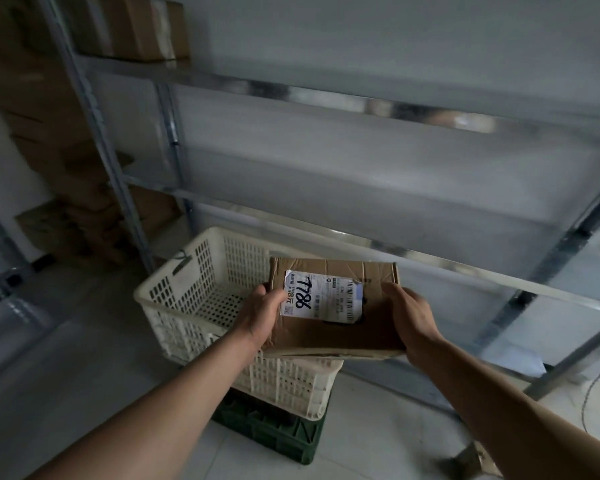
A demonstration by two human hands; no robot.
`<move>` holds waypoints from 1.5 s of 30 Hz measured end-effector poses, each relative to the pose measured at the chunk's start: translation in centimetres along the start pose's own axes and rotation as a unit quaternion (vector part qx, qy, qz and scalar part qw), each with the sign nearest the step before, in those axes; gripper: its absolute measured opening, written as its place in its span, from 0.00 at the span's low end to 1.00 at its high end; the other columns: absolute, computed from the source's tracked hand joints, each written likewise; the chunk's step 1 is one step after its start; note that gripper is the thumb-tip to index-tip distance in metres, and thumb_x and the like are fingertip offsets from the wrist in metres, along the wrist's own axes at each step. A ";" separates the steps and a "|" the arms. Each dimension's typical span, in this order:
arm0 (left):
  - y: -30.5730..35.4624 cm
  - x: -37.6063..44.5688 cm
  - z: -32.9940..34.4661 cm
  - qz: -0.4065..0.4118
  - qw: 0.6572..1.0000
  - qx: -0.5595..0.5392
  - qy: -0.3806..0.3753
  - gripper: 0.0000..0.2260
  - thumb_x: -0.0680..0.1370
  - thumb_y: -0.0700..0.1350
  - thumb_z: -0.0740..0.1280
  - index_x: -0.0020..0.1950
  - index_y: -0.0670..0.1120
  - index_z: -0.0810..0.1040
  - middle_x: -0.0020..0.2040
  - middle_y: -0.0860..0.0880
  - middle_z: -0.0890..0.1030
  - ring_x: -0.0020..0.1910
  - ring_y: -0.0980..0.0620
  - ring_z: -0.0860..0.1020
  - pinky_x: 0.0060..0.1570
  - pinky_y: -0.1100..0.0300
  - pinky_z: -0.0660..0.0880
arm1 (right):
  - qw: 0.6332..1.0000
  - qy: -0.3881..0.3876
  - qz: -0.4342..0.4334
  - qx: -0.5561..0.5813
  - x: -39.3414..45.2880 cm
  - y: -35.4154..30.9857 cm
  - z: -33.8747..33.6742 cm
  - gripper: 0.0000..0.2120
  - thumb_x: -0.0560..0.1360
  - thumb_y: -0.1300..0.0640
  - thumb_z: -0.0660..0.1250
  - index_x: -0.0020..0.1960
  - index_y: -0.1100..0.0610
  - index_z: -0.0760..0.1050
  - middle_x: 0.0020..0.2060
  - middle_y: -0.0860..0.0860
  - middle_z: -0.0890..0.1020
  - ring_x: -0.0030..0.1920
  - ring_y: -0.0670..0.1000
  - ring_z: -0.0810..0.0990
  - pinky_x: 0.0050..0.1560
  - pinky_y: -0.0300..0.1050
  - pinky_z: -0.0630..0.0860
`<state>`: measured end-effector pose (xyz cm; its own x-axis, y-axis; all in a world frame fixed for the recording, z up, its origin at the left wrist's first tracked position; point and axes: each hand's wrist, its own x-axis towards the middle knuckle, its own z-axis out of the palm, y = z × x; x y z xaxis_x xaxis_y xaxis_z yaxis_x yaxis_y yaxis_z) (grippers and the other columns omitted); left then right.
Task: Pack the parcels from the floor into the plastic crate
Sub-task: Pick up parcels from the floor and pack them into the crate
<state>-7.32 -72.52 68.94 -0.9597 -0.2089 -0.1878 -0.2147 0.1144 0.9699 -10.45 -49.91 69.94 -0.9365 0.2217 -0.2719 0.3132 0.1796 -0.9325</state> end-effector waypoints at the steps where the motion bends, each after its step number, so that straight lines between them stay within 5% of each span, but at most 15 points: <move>1: -0.1 0.4 -0.7 -0.003 1.000 -0.001 0.000 0.21 0.68 0.57 0.62 0.49 0.42 0.77 0.48 0.37 0.81 0.49 0.39 0.80 0.48 0.47 0.77 | 1.000 -0.008 0.002 0.001 0.3 -0.2 0.8 0.16 0.78 0.45 0.64 0.51 0.59 0.79 0.47 0.63 0.83 0.49 0.63 0.83 0.56 0.62 0.80; 8: -0.4 4.1 -3.8 -0.009 1.000 0.006 0.029 0.22 0.67 0.59 0.63 0.51 0.42 0.76 0.47 0.39 0.82 0.47 0.41 0.81 0.47 0.47 0.78 | 0.999 -0.046 0.011 0.011 3.4 -0.9 5.6 0.13 0.79 0.48 0.64 0.52 0.58 0.78 0.47 0.62 0.83 0.46 0.61 0.83 0.53 0.59 0.81; 12: 0.0 7.6 -4.5 -0.010 0.998 0.014 0.067 0.09 0.75 0.50 0.66 0.42 0.44 0.76 0.39 0.46 0.81 0.41 0.48 0.80 0.39 0.60 0.77 | 0.998 -0.055 0.014 0.023 7.6 -1.3 8.1 0.13 0.79 0.48 0.65 0.47 0.57 0.79 0.46 0.60 0.84 0.48 0.61 0.83 0.57 0.60 0.80; 19: -0.8 16.5 -4.0 -0.050 0.996 0.021 0.070 0.17 0.67 0.54 0.62 0.46 0.44 0.80 0.42 0.46 0.84 0.44 0.46 0.82 0.45 0.51 0.78 | 0.996 -0.081 0.047 0.010 16.2 -0.4 11.4 0.14 0.76 0.43 0.66 0.49 0.54 0.80 0.46 0.56 0.84 0.47 0.58 0.84 0.54 0.60 0.81; 24: -2.0 20.8 -4.0 -0.076 0.994 0.029 0.073 0.16 0.67 0.54 0.61 0.44 0.45 0.79 0.42 0.47 0.83 0.44 0.46 0.80 0.38 0.58 0.72 | 0.992 -0.106 0.061 -0.015 20.5 -0.7 13.9 0.11 0.80 0.46 0.64 0.47 0.53 0.78 0.45 0.55 0.82 0.45 0.55 0.82 0.50 0.52 0.80; 28: -3.2 23.8 -4.7 -0.094 0.992 0.037 0.073 0.19 0.66 0.56 0.61 0.50 0.46 0.79 0.48 0.46 0.83 0.49 0.45 0.80 0.50 0.50 0.75 | 0.991 -0.108 0.071 -0.030 23.0 -0.5 16.1 0.13 0.78 0.43 0.65 0.49 0.53 0.78 0.46 0.57 0.84 0.46 0.57 0.83 0.51 0.56 0.82; 33: -4.8 28.0 -5.8 -0.120 0.991 0.042 0.047 0.17 0.67 0.55 0.61 0.49 0.48 0.79 0.48 0.45 0.82 0.50 0.43 0.80 0.52 0.48 0.75 | 0.990 -0.091 0.095 -0.048 25.5 0.4 19.0 0.14 0.79 0.44 0.64 0.51 0.55 0.78 0.46 0.58 0.83 0.46 0.58 0.83 0.50 0.54 0.82; 38: -8.5 33.7 -7.4 -0.170 0.984 0.045 -0.004 0.07 0.78 0.50 0.61 0.53 0.52 0.75 0.51 0.46 0.80 0.50 0.44 0.78 0.48 0.49 0.75 | 0.988 -0.064 0.138 -0.032 27.7 2.3 22.6 0.15 0.79 0.44 0.65 0.55 0.56 0.77 0.48 0.57 0.83 0.48 0.57 0.82 0.51 0.53 0.82; 45: -13.9 40.7 -11.1 -0.206 0.973 0.096 -0.049 0.22 0.67 0.58 0.64 0.58 0.52 0.71 0.53 0.46 0.79 0.52 0.44 0.79 0.56 0.41 0.76 | 0.979 -0.009 0.202 -0.023 30.4 6.3 30.1 0.09 0.78 0.47 0.66 0.47 0.53 0.76 0.45 0.55 0.81 0.44 0.55 0.81 0.50 0.54 0.81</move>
<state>-41.38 -93.43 49.49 -0.7954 -0.1831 -0.5777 -0.6059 0.2218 0.7640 -41.71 -70.83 48.61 -0.7373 0.2664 -0.6208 0.6649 0.1233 -0.7367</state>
